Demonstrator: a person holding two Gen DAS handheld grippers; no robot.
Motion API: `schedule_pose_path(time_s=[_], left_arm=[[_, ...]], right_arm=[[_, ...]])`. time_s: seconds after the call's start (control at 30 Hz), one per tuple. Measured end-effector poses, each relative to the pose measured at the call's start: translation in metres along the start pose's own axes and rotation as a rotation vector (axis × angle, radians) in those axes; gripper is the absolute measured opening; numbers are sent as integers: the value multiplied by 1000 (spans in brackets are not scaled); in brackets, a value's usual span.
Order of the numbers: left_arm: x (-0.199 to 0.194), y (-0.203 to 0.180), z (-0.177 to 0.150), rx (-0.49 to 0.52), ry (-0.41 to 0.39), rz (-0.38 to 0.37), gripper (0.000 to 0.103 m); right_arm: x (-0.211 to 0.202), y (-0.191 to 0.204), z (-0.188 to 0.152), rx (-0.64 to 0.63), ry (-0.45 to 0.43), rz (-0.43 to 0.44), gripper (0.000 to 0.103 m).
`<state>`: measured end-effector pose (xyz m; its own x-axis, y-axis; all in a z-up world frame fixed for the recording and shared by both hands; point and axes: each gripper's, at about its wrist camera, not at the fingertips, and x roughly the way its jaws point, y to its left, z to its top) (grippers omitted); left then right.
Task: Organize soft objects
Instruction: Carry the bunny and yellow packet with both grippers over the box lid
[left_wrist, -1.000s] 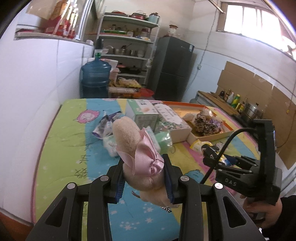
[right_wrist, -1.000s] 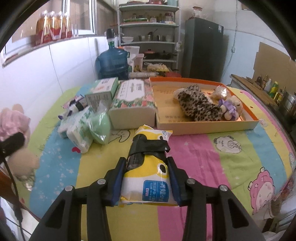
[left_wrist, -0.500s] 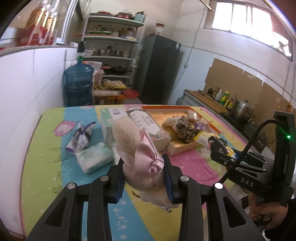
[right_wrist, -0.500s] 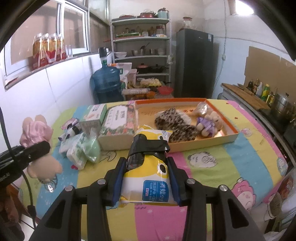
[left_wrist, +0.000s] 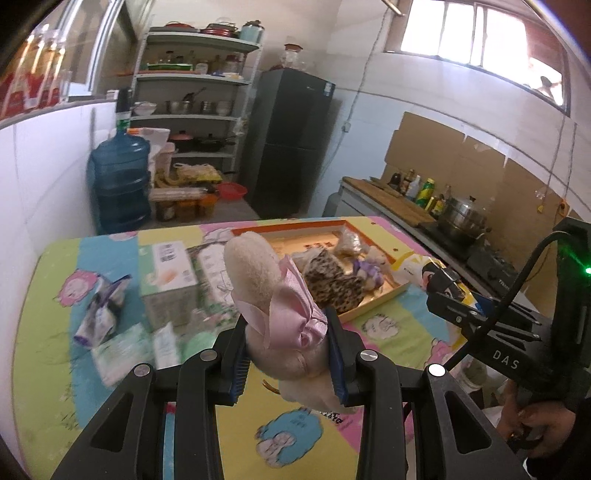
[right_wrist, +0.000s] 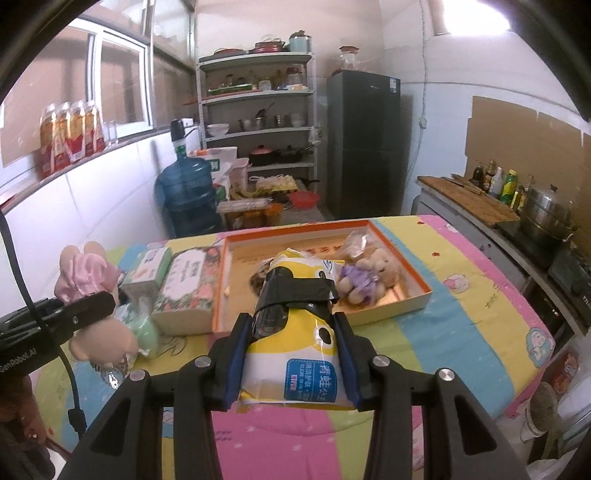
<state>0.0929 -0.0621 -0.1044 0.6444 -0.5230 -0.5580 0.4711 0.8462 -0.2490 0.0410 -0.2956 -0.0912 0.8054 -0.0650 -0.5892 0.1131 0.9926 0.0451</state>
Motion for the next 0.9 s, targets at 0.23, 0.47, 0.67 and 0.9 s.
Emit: schedule_pose_path(time_s=[0.23,0.47,0.67,0.9], left_arm=[[30,-22,19,8,9,-23,37],[63,-41,34,4,17,-28,37],[92,-53,48,-22,20,-12,37],[125,-63,66,-53,26,29,37]], right_arm=[[9,-31,15,10,-6,-13,44],[27,-60,32,-3,-9,-5,44],[47,-81,43,-13,6,31,44],[75,-108,61,-14,26,99,44]])
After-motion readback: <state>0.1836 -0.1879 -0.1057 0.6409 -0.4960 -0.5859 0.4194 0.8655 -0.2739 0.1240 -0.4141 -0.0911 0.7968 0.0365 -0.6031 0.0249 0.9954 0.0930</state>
